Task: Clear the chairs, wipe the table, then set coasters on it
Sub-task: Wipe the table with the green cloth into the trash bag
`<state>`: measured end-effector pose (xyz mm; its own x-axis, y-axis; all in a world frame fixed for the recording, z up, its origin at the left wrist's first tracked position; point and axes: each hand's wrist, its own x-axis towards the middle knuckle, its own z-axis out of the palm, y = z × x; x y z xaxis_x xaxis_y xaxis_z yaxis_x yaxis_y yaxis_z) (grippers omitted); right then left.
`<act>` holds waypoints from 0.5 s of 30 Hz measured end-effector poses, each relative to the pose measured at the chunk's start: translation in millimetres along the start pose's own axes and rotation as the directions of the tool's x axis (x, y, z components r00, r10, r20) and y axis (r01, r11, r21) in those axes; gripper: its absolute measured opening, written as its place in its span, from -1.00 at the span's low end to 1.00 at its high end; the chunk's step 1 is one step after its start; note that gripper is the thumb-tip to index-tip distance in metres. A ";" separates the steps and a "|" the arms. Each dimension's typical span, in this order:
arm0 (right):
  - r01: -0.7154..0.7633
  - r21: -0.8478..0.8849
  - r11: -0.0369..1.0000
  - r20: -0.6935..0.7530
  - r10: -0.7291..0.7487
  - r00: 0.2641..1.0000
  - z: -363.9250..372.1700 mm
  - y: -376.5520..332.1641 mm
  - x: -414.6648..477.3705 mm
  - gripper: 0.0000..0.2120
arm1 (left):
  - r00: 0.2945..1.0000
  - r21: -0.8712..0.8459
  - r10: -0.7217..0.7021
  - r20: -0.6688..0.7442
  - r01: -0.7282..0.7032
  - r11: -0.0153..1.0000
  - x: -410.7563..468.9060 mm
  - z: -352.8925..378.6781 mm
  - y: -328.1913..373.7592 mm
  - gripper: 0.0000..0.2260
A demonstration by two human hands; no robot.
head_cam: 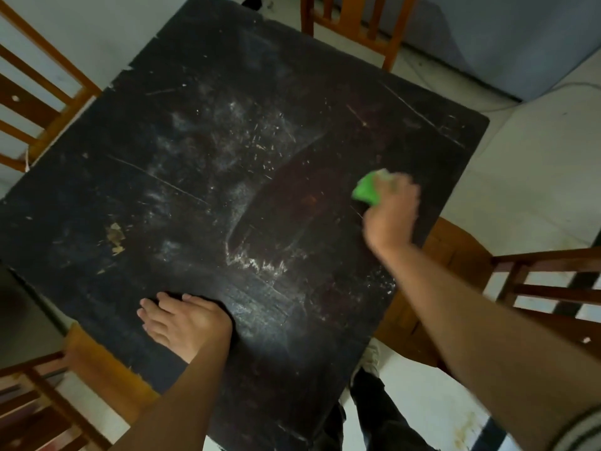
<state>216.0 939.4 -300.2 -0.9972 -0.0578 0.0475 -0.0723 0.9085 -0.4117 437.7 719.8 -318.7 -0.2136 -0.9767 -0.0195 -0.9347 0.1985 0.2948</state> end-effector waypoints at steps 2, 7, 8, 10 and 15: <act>0.215 0.092 0.972 0.114 -0.225 0.968 15.2 -41.0 -55.7 -0.38 | 1.000 0.002 -0.002 -0.001 0.002 1.000 0.0 -1.2 1.8 -0.58; 0.350 0.367 0.862 0.306 -0.468 0.829 10.4 -54.3 -70.0 -0.46 | 1.000 -0.008 -0.017 0.013 0.017 1.000 -1.7 -4.6 5.1 -0.59; 0.332 0.330 0.884 0.252 -0.421 0.871 8.8 -41.5 -45.7 -0.48 | 1.000 -0.010 -0.018 0.017 0.018 1.000 -1.5 -4.8 5.5 -0.59; 0.222 0.126 0.967 0.121 -0.237 0.964 2.3 -3.3 24.7 -0.57 | 1.000 -0.010 -0.023 0.015 0.024 1.000 -1.4 -4.3 6.1 -0.59; -0.278 -0.034 0.960 -0.014 0.278 0.960 -25.0 46.4 116.3 -0.55 | 1.000 0.012 -0.027 0.011 0.027 1.000 0.4 -1.1 3.6 -0.59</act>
<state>97.2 985.2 -291.0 -0.9776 0.2028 -0.0564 0.2089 0.9023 -0.3770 434.5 720.1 -316.6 -0.1913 -0.9808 -0.0383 -0.9436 0.1730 0.2822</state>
